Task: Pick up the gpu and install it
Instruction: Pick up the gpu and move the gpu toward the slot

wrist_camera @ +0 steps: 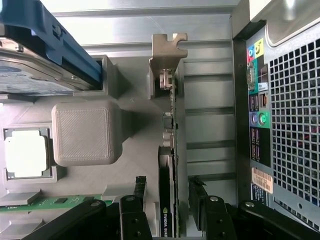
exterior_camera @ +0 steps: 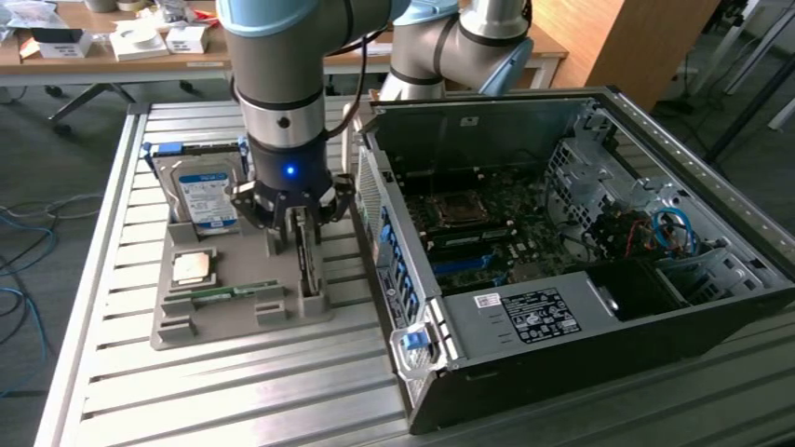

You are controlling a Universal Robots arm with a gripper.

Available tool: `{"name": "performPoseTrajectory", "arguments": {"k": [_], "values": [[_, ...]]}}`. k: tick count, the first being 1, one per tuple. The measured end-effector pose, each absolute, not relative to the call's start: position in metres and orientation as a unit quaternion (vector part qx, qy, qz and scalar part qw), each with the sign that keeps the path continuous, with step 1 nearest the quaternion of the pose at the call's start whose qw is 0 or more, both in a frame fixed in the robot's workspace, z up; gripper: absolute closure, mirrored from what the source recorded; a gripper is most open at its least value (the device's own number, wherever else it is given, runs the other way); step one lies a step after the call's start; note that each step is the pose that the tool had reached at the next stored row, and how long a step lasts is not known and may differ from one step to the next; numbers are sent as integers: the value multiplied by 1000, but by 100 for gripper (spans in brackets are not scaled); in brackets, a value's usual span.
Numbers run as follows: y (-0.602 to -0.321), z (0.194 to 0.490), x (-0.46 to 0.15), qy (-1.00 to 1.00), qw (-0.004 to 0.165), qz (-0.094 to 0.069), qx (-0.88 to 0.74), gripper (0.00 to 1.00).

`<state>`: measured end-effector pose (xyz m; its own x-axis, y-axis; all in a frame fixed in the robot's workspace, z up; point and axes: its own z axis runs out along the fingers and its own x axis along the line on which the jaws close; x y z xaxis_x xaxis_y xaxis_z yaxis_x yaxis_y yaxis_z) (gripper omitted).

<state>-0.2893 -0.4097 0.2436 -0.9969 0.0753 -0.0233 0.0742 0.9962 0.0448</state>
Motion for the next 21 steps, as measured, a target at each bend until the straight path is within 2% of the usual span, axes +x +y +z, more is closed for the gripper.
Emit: {"name": "performPoseTrajectory", "arguments": {"k": [21], "values": [[-410, 233, -291, 999, 12, 22, 37, 53]]}}
